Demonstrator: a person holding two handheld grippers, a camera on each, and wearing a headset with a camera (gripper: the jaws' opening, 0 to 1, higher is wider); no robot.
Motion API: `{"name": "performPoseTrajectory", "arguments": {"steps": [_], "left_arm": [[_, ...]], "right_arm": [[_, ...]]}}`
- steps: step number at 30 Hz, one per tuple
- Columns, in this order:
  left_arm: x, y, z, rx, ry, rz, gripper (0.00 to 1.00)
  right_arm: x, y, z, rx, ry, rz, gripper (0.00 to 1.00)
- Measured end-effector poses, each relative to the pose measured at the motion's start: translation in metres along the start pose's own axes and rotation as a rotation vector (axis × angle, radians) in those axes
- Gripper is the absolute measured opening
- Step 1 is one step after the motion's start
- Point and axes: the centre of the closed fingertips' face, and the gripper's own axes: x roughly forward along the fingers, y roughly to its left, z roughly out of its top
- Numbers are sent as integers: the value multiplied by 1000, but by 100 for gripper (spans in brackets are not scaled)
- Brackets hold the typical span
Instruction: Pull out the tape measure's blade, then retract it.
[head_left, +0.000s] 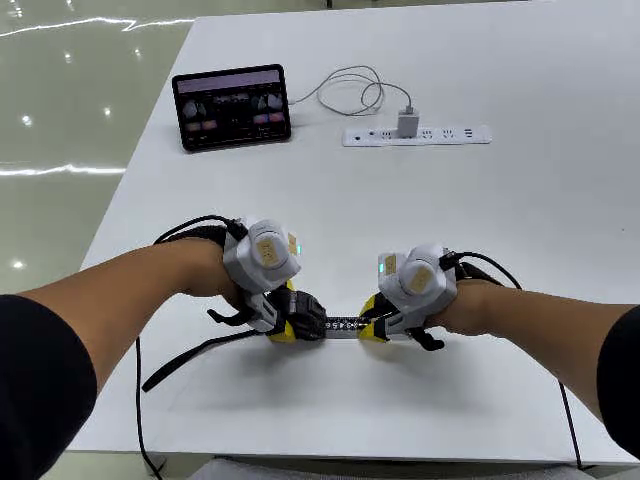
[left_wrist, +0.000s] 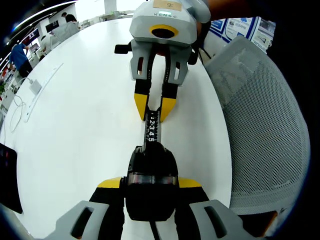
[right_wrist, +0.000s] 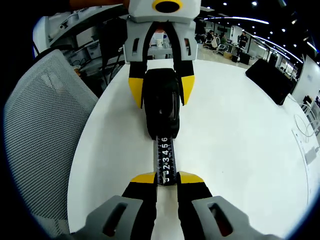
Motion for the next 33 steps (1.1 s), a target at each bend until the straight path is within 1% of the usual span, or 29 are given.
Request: {"name": "performPoseTrajectory", "arguments": {"steps": [18, 24, 33], "left_arm": [[0, -2, 1, 8, -1, 1, 35], [0, -2, 1, 9, -3, 3, 35], [-1, -2, 1, 6, -9, 6, 35]], "right_arm": [[-7, 1, -8, -1, -3, -6, 10], [-10, 3, -12, 13, -1, -7, 10], [-16, 2, -18, 11, -2, -11, 10]]}}
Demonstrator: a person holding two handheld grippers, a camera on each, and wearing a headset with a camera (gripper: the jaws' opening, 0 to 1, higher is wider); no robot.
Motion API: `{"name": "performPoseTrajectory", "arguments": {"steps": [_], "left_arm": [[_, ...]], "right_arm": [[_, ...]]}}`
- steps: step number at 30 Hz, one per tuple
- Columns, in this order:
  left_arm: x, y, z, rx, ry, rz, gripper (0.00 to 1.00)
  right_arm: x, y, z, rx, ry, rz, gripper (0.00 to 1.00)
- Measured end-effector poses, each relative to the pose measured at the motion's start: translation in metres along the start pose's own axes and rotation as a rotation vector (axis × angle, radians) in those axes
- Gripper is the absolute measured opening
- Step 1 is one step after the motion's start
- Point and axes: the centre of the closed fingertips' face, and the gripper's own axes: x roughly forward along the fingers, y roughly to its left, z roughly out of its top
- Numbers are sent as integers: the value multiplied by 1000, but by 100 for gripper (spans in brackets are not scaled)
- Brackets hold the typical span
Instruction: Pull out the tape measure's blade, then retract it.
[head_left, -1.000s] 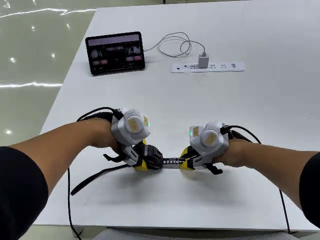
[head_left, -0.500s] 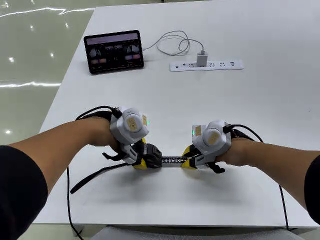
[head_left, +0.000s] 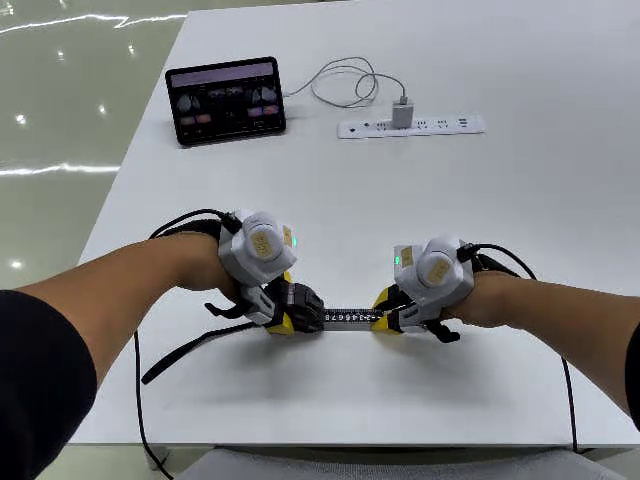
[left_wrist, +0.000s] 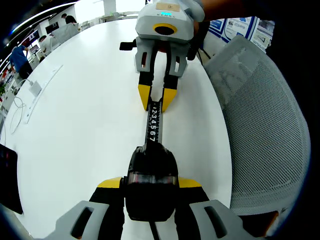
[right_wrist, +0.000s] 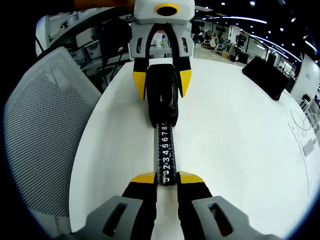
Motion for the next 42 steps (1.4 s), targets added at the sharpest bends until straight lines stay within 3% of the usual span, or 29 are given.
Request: {"name": "performPoseTrajectory", "arguments": {"steps": [42], "left_arm": [[0, -2, 1, -25, -12, 17, 35]], "right_arm": [[-18, -2, -24, 20, 11, -9, 10]]}}
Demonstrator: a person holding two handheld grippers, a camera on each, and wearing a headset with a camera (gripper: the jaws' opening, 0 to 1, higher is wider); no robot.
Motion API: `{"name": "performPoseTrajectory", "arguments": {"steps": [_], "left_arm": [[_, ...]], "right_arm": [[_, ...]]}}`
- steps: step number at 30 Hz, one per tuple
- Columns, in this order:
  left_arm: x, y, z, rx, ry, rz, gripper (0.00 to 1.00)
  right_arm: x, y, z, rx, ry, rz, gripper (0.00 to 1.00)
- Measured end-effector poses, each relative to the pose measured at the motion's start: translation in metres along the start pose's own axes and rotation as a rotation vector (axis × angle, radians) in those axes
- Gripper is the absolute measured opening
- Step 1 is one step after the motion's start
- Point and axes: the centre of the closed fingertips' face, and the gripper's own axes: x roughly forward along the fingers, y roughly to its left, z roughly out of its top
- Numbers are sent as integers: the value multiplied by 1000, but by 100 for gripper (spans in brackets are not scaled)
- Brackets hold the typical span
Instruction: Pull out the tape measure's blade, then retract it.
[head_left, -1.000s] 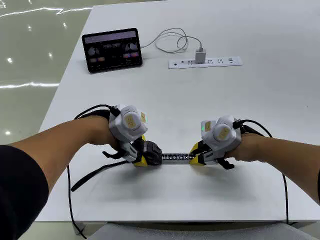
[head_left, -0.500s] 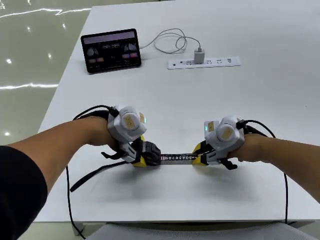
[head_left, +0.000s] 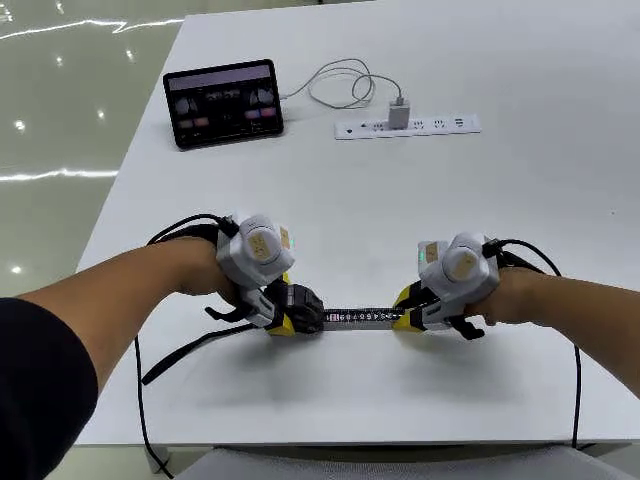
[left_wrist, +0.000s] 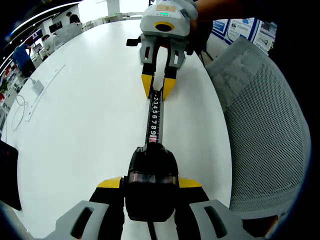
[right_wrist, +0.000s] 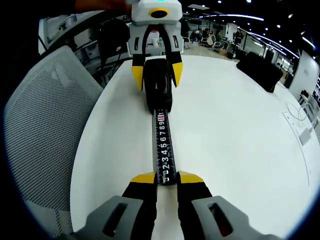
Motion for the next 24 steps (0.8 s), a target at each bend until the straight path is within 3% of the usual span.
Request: {"name": "performPoseTrajectory", "arguments": {"steps": [24], "left_arm": [[1, -2, 1, -3, -3, 0, 35]], "right_arm": [[-13, 1, -15, 4, 11, -2, 10]]}}
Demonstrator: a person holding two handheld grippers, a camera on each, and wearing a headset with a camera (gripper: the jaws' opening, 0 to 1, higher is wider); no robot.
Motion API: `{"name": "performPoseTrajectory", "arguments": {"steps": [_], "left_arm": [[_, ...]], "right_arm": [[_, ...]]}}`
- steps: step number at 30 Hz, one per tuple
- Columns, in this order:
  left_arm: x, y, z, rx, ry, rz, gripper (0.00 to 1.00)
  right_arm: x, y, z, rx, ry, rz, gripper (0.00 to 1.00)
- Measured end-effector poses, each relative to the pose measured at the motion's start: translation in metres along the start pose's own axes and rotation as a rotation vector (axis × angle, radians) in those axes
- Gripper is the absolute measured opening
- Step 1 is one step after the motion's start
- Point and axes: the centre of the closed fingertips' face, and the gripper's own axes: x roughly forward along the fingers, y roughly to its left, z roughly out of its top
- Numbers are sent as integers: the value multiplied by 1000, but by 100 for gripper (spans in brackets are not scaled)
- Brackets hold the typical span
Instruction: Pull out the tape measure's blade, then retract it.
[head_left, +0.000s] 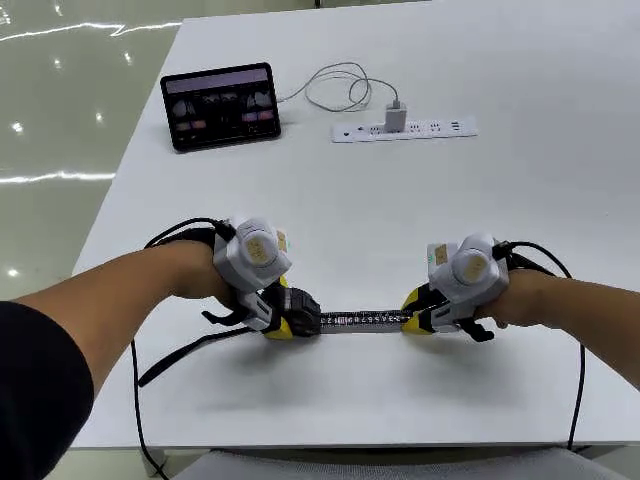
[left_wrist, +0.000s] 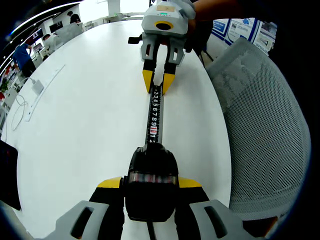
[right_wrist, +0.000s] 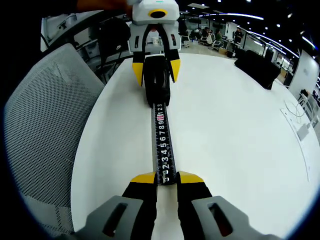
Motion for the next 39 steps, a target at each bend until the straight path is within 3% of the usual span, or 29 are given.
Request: {"name": "performPoseTrajectory", "arguments": {"steps": [39], "left_arm": [[1, -1, 1, -7, 0, 5, 35]], "right_arm": [[-23, -2, -28, 22, 16, -17, 10]]}}
